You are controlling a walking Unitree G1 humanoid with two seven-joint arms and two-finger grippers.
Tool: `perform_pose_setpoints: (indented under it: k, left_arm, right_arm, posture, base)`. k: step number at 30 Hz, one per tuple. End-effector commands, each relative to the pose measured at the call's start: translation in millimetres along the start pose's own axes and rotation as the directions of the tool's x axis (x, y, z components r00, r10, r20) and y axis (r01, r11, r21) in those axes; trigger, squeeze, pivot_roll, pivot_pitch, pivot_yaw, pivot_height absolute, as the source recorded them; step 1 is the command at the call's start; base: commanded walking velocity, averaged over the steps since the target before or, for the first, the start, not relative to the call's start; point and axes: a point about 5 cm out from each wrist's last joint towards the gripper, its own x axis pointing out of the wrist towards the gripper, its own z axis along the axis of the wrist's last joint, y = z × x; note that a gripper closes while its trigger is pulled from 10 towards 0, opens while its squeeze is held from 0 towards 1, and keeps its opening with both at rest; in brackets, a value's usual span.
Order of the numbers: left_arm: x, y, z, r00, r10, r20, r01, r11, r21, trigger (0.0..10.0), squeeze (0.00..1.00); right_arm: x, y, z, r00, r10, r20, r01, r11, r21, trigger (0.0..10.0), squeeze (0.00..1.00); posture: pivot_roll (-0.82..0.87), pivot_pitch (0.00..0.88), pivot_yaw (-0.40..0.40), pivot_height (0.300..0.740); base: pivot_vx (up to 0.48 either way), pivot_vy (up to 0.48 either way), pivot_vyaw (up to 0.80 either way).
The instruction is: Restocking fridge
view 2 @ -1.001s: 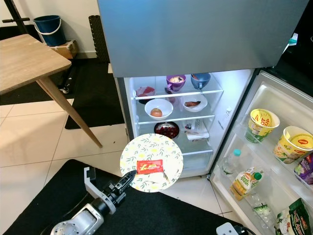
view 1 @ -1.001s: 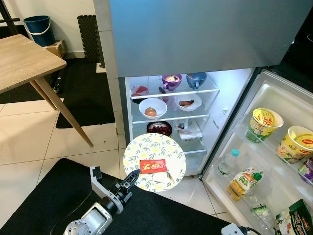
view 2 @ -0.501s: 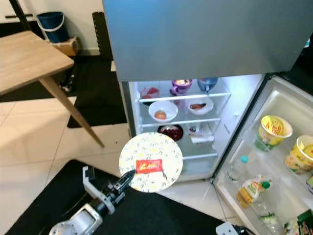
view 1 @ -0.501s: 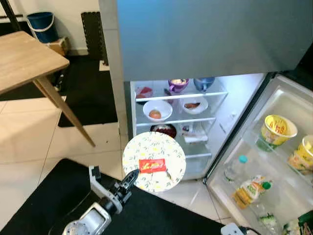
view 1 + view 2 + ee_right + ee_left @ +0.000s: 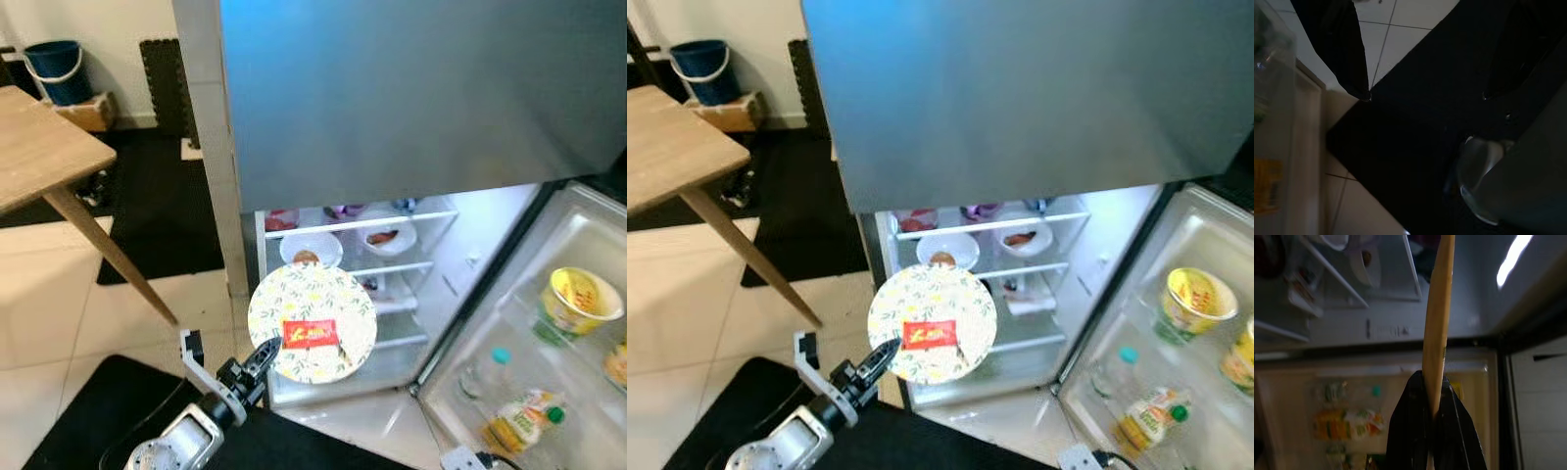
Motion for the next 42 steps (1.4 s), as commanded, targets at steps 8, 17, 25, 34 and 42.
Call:
perform_pose_setpoints:
  k: [8,17,25,34,42]
  left_arm:
    - [4.7,1.5,-8.3,1.0,0.001,0.006,0.0,0.998,-0.055,10.0,0.0]
    - [4.1,4.7,-12.6,1.0,-0.002,0.003,0.002,0.992,-0.122,10.0,0.0]
    - [1.1,6.2,-19.2,0.999,-0.01,-0.033,0.005,0.989,-0.146,10.0,0.0]
    - [2.8,5.9,-22.0,0.998,-0.009,-0.058,0.002,0.992,-0.127,10.0,0.0]
    - [2.0,5.5,-22.4,0.998,-0.01,-0.065,0.002,0.993,-0.114,10.0,0.0]
  right_arm:
    - [-0.8,-0.6,-3.8,1.0,-0.005,-0.013,0.005,1.0,0.003,10.0,0.0]
    - [-1.6,-2.7,-4.5,1.0,-0.007,-0.015,0.007,1.0,-0.004,10.0,0.0]
    - [-2.0,-1.8,-7.2,1.0,-0.004,-0.02,0.004,1.0,-0.002,10.0,0.0]
    - [-1.8,-1.7,-6.3,1.0,-0.004,-0.016,0.004,1.0,0.0,10.0,0.0]
    - [-1.9,-2.1,-6.2,1.0,-0.005,-0.017,0.005,1.0,-0.001,10.0,0.0]
  posture:
    - [-0.06,0.09,0.001,0.74]
    - [-0.06,0.088,0.0,0.74]
    - [-0.06,0.096,-0.001,0.74]
    - [-0.06,0.099,0.0,0.74]
    - [-0.06,0.098,0.001,0.74]
  base:
    - [0.075,0.0,0.0]
    - [0.0,0.0,0.0]
    - [0.0,0.0,0.0]
    - [0.167,-0.238,0.0]
    - [0.273,-0.381,0.0]
